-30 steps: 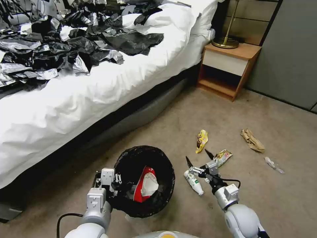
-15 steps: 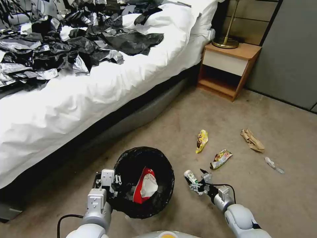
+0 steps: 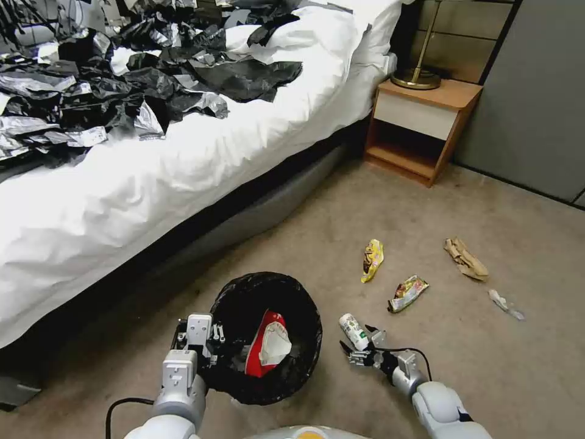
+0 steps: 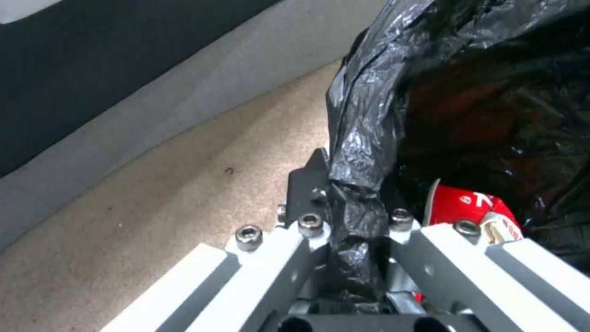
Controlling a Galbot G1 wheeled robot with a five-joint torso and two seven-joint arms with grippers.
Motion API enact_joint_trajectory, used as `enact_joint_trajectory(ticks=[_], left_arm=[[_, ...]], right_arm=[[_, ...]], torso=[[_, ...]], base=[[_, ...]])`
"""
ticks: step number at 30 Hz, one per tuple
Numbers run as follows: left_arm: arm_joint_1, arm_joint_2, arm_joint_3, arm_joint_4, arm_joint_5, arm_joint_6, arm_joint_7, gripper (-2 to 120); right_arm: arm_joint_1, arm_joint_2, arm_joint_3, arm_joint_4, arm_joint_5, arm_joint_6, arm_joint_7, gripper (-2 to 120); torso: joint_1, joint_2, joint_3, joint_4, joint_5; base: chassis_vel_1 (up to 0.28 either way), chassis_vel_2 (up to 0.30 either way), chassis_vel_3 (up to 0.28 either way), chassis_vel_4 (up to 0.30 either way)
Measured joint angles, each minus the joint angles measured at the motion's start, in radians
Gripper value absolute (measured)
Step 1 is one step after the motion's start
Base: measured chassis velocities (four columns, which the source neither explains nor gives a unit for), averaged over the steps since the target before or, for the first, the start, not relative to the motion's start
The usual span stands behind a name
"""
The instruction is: Pick up the trash bin, then pick up the garbage from the floor and place it into the trash bin.
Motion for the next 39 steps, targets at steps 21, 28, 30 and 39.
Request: enact_joint_trajectory(ticks=[21, 28, 30, 39], left_arm=[[0.014, 0.007, 0.002, -0.014, 0.001, -0.005, 0.000, 1], [0.020, 0.009, 0.002, -0.017, 0.002, -0.011, 0.000, 1], [0.021, 0.009, 0.002, -0.017, 0.003, -0.013, 0.000, 1], [0.019, 0.013, 0.004, -0.018, 0.006, -0.014, 0.000, 1]], right_arm=[[-0.015, 0.007, 0.023, -0.016, 0.004, 0.038, 0.039, 49], [-0.034, 0.007, 0.021, 0.011, 0.027, 0.035, 0.056, 41], [-0.037, 0.007, 0.022, 0.018, 0.028, 0.035, 0.056, 41], [-0.105, -0.018, 0.024, 0.271, 0.121, 0.035, 0.082, 41]], torso=[[0.000, 0.000, 0.000, 0.0000, 0.0001], [0.000, 0.000, 0.000, -0.0001, 0.0001], [0.000, 0.000, 0.000, -0.0001, 0.0001], [0.000, 0.000, 0.000, -0.0002, 0.0002]], base=[[0.000, 0.000, 0.000, 0.000], [0.000, 0.000, 0.000, 0.000], [0.000, 0.000, 0.000, 0.000], [0.000, 0.000, 0.000, 0.000]])
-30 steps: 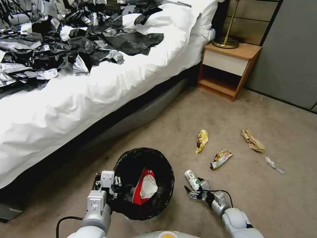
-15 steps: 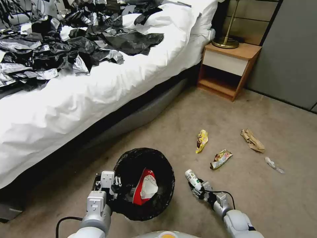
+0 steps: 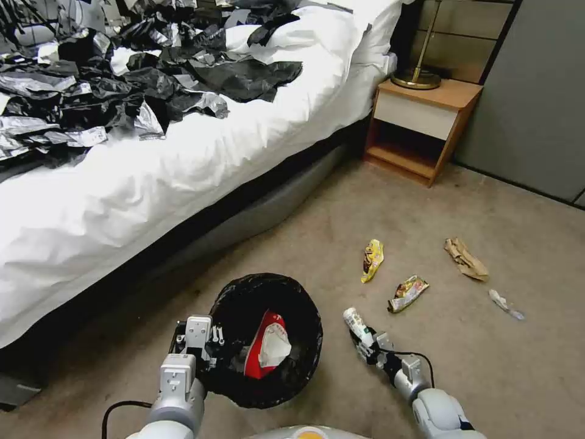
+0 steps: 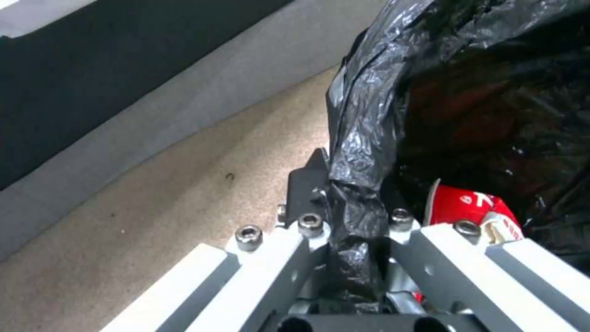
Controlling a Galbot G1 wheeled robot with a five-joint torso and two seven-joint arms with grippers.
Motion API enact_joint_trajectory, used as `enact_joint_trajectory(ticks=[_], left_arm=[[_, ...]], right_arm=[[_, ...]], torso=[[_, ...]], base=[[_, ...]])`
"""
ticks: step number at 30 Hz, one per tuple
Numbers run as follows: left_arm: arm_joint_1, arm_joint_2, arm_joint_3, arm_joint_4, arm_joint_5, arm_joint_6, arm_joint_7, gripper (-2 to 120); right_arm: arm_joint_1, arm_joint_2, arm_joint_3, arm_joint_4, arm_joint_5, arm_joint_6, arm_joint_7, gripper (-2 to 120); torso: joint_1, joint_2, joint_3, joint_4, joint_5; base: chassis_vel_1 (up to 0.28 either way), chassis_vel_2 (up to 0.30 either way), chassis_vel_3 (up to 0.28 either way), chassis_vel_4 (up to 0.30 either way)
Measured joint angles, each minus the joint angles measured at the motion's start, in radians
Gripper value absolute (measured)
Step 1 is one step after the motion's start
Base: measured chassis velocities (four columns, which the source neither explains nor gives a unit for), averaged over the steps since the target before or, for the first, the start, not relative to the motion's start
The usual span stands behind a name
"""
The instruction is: Pick up the trash bin, then pick up the garbage from the floor and place it into the trash bin.
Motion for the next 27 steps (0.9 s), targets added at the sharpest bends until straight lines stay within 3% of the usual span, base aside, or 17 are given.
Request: enact_joint_trajectory(ticks=[1, 4, 5, 7, 8, 10, 15, 22, 27], left_arm=[[0.000, 0.002, 0.000, 0.000, 0.000, 0.000, 0.000, 1], [-0.001, 0.003, 0.001, 0.000, -0.001, 0.000, 0.001, 1], [-0.002, 0.003, 0.001, 0.001, -0.001, 0.000, 0.001, 1], [-0.004, 0.004, 0.003, 0.004, -0.001, -0.001, 0.002, 1], [-0.004, 0.004, 0.003, 0.004, -0.001, -0.001, 0.002, 1], [-0.006, 0.006, 0.004, 0.005, -0.002, -0.001, 0.003, 1], [-0.010, 0.006, 0.005, 0.005, -0.004, -0.001, 0.004, 1], [-0.016, 0.002, 0.009, 0.010, -0.004, -0.001, 0.004, 1], [-0.018, -0.001, 0.012, 0.011, -0.003, 0.000, 0.004, 1]], right_arm=[[-0.023, -0.014, 0.000, 0.105, 0.047, -0.001, 0.002, 41], [-0.040, -0.024, 0.000, 0.181, 0.081, -0.003, 0.001, 41], [-0.058, -0.033, 0.002, 0.267, 0.114, -0.004, -0.008, 41], [-0.086, -0.058, 0.008, 0.458, 0.190, -0.005, -0.063, 41], [-0.086, -0.058, 0.008, 0.458, 0.190, -0.005, -0.063, 41], [-0.102, -0.090, 0.009, 0.586, 0.236, -0.008, -0.158, 41], [-0.120, -0.174, -0.009, 0.726, 0.256, -0.021, -0.275, 41], [-0.125, -0.257, -0.067, 0.790, 0.221, -0.036, -0.310, 41], [-0.118, -0.275, -0.091, 0.789, 0.209, -0.042, -0.310, 40]], torso=[[0.000, 0.000, 0.000, 0.0005, -0.0002], [0.000, 0.000, 0.000, 0.0003, -0.0003], [0.000, 0.000, 0.000, 0.0000, 0.0004], [0.000, 0.000, 0.000, 0.0002, -0.0008], [0.000, 0.000, 0.000, 0.0002, -0.0008], [0.000, 0.000, 0.000, 0.0002, 0.0002], [0.000, 0.000, 0.000, 0.0000, 0.0000], [0.000, 0.000, 0.000, 0.0000, 0.0000], [0.000, 0.000, 0.000, 0.0002, 0.0001]], base=[[0.000, 0.000, 0.000, 0.000], [0.000, 0.000, 0.000, 0.000], [0.000, 0.000, 0.000, 0.000], [0.000, 0.000, 0.000, 0.000], [0.000, 0.000, 0.000, 0.000], [0.000, 0.000, 0.000, 0.000], [0.000, 0.000, 0.000, 0.000], [0.000, 0.000, 0.000, 0.000], [0.000, 0.000, 0.000, 0.000]])
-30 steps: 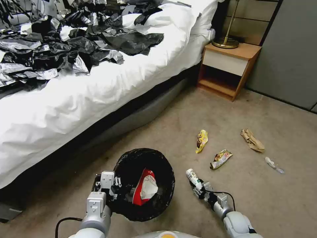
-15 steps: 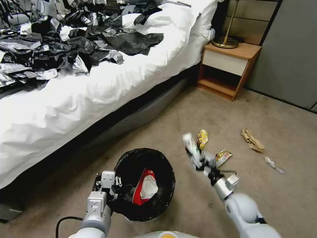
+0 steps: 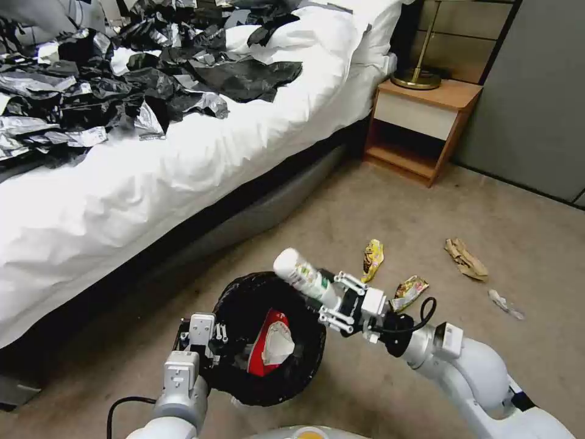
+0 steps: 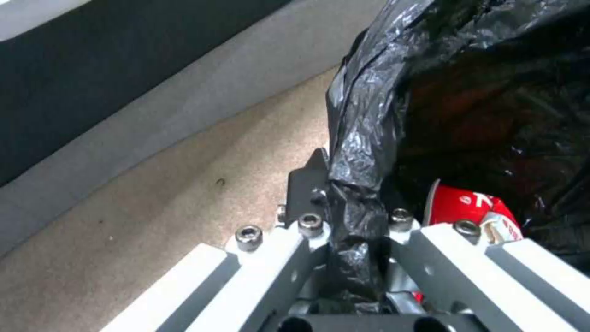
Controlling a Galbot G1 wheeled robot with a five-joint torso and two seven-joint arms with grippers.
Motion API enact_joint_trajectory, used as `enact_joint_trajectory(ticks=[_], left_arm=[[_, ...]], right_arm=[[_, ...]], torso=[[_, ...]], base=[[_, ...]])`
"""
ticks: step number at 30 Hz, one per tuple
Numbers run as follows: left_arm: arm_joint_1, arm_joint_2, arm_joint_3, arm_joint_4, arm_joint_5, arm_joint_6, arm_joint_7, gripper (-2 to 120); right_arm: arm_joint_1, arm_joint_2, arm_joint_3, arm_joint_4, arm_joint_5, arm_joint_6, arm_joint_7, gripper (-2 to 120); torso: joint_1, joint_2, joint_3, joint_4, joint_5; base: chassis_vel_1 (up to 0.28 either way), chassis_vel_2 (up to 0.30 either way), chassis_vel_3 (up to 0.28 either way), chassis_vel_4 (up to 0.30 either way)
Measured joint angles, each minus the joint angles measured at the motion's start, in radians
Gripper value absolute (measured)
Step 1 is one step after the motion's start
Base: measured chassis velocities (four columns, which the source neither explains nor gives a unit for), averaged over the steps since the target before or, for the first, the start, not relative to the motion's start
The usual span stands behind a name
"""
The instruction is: Pick up the trash bin, then pick up the garbage from the floor and place it into the trash bin.
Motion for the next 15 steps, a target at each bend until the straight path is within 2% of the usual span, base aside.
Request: enact_joint_trajectory(ticks=[9, 15], left_arm=[[-0.007, -0.007, 0.006, 0.002, 0.005, 0.003, 0.000, 1], [-0.008, -0.012, 0.016, 0.004, 0.014, 0.004, 0.000, 1]], right_arm=[[0.022, -0.032, -0.059, -0.058, -0.028, -0.006, 0.010, 39], [0.044, -0.020, -0.121, -0.125, -0.066, -0.009, 0.034, 39]], torso=[[0.000, 0.000, 0.000, 0.0001, -0.0002], [0.000, 0.000, 0.000, 0.0000, -0.0001]], base=[[0.000, 0.000, 0.000, 0.000], [0.000, 0.000, 0.000, 0.000]])
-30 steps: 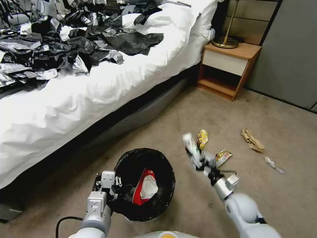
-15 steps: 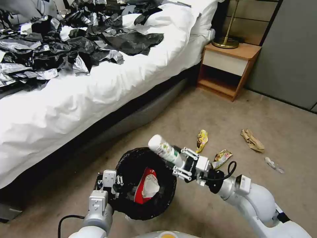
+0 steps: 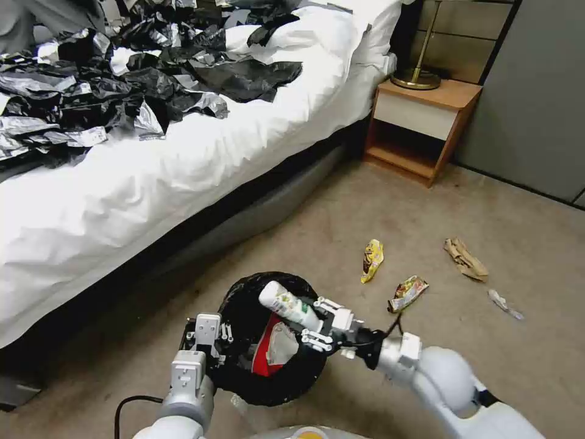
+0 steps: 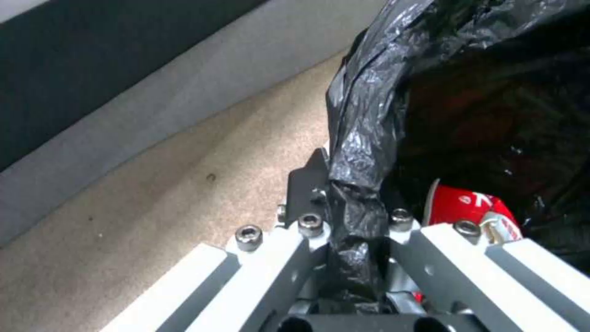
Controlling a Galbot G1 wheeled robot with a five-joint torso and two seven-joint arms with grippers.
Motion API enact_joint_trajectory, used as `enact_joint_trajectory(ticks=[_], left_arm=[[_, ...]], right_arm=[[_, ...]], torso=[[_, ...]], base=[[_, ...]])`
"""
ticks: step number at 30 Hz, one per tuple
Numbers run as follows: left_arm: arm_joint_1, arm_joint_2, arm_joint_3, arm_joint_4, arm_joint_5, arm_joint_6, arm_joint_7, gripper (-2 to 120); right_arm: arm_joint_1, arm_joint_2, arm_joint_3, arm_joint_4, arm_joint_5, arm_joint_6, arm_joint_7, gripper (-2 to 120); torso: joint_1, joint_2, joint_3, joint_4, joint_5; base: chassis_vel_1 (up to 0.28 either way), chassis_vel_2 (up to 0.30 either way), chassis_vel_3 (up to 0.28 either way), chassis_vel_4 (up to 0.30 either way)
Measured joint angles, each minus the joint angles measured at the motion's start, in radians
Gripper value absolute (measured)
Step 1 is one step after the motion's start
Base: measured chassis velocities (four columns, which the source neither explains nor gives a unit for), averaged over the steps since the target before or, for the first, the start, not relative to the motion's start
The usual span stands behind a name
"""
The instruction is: Pick up the trash bin, then pick up the garbage from the floor and place it into the trash bin.
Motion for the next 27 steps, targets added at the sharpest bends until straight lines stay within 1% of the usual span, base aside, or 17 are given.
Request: enact_joint_trajectory(ticks=[3, 4, 5, 6, 7, 8, 9, 10, 12, 13, 15, 16, 18, 20, 21, 23, 27], left_arm=[[0.001, -0.001, 0.006, 0.002, 0.006, 0.000, 0.000, 1], [0.003, -0.003, 0.012, 0.005, 0.012, -0.001, 0.000, 1], [0.005, -0.005, 0.018, 0.009, 0.019, -0.003, 0.000, 1], [0.007, -0.006, 0.022, 0.011, 0.025, -0.004, 0.000, 1], [0.007, -0.006, 0.022, 0.011, 0.025, -0.004, 0.000, 1], [0.008, -0.007, 0.025, 0.012, 0.028, -0.006, 0.000, 1], [0.010, -0.008, 0.029, 0.013, 0.033, -0.007, 0.000, 1], [0.010, -0.009, 0.031, 0.014, 0.035, -0.008, 0.000, 1], [0.010, -0.009, 0.031, 0.014, 0.035, -0.008, 0.000, 1], [0.011, -0.009, 0.033, 0.015, 0.037, -0.008, 0.000, 1], [0.011, -0.009, 0.035, 0.016, 0.038, -0.009, 0.000, 1], [0.011, -0.009, 0.035, 0.016, 0.038, -0.009, 0.000, 1], [0.011, -0.009, 0.036, 0.018, 0.039, -0.009, 0.001, 1], [0.010, -0.009, 0.036, 0.018, 0.039, -0.009, 0.001, 1], [0.010, -0.009, 0.037, 0.019, 0.039, -0.009, 0.001, 1], [0.009, -0.008, 0.036, 0.019, 0.039, -0.009, 0.001, 1], [0.007, -0.007, 0.034, 0.019, 0.037, -0.009, 0.001, 1]], right_arm=[[0.016, 0.012, -0.024, -0.026, -0.018, -0.002, 0.011, 39], [0.033, 0.027, -0.051, -0.049, -0.038, -0.007, 0.017, 41], [0.045, 0.041, -0.070, -0.070, -0.054, -0.011, 0.022, 48], [0.053, 0.055, -0.082, -0.084, -0.066, -0.014, 0.025, 51], [0.053, 0.055, -0.082, -0.084, -0.066, -0.014, 0.025, 51], [0.061, 0.065, -0.090, -0.094, -0.077, -0.016, 0.027, 54], [0.071, 0.079, -0.101, -0.107, -0.092, -0.020, 0.030, 61], [0.076, 0.089, -0.108, -0.113, -0.098, -0.021, 0.035, 65], [0.077, 0.090, -0.109, -0.114, -0.099, -0.021, 0.036, 67], [0.082, 0.099, -0.116, -0.118, -0.103, -0.024, 0.042, 76], [0.086, 0.106, -0.120, -0.121, -0.106, -0.027, 0.046, 86], [0.086, 0.106, -0.120, -0.121, -0.106, -0.027, 0.046, 86], [0.086, 0.108, -0.121, -0.121, -0.107, -0.029, 0.051, 94], [0.086, 0.108, -0.121, -0.121, -0.107, -0.029, 0.051, 96], [0.084, 0.104, -0.119, -0.120, -0.107, -0.031, 0.058, 102], [0.079, 0.096, -0.112, -0.115, -0.106, -0.033, 0.061, 107], [0.069, 0.087, -0.099, -0.101, -0.105, -0.032, 0.062, 112]], torso=[[0.000, 0.000, 0.000, -0.0001, -0.0003], [0.000, 0.000, 0.000, 0.0000, 0.0001], [0.000, 0.000, 0.000, 0.0002, -0.0004], [0.000, 0.000, 0.000, 0.0001, -0.0001], [0.000, 0.000, 0.000, 0.0001, -0.0001], [0.000, 0.000, 0.000, 0.0001, 0.0001], [0.000, 0.000, 0.000, 0.0001, -0.0003], [0.000, 0.000, 0.000, 0.0001, 0.0001], [0.000, 0.000, 0.000, 0.0001, 0.0001], [0.000, 0.000, 0.000, 0.0001, -0.0002], [0.000, 0.000, 0.000, 0.0001, -0.0002], [0.000, 0.000, 0.000, 0.0001, -0.0002], [0.000, 0.000, 0.000, 0.0001, -0.0002], [0.000, 0.000, 0.000, 0.0001, -0.0001], [0.000, 0.000, 0.000, 0.0000, -0.0001], [0.000, 0.000, 0.000, 0.0000, 0.0000], [0.000, 0.000, 0.000, 0.0001, 0.0000]], base=[[0.000, 0.000, 0.000, 0.000], [0.000, 0.000, 0.000, 0.000], [0.000, 0.000, 0.000, 0.000], [0.000, 0.000, 0.000, 0.000], [0.000, 0.000, 0.000, 0.000], [0.000, 0.000, 0.000, 0.000], [0.000, 0.000, 0.000, 0.000], [0.000, 0.000, 0.000, 0.000], [0.000, 0.000, 0.000, 0.000], [0.000, 0.000, 0.000, 0.000], [0.000, 0.000, 0.000, 0.000], [0.000, 0.000, 0.000, 0.000], [0.000, 0.000, 0.000, 0.000], [0.000, 0.000, 0.000, 0.000], [0.000, 0.000, 0.000, 0.000], [0.000, 0.000, 0.000, 0.000], [0.000, 0.000, 0.000, 0.000]])
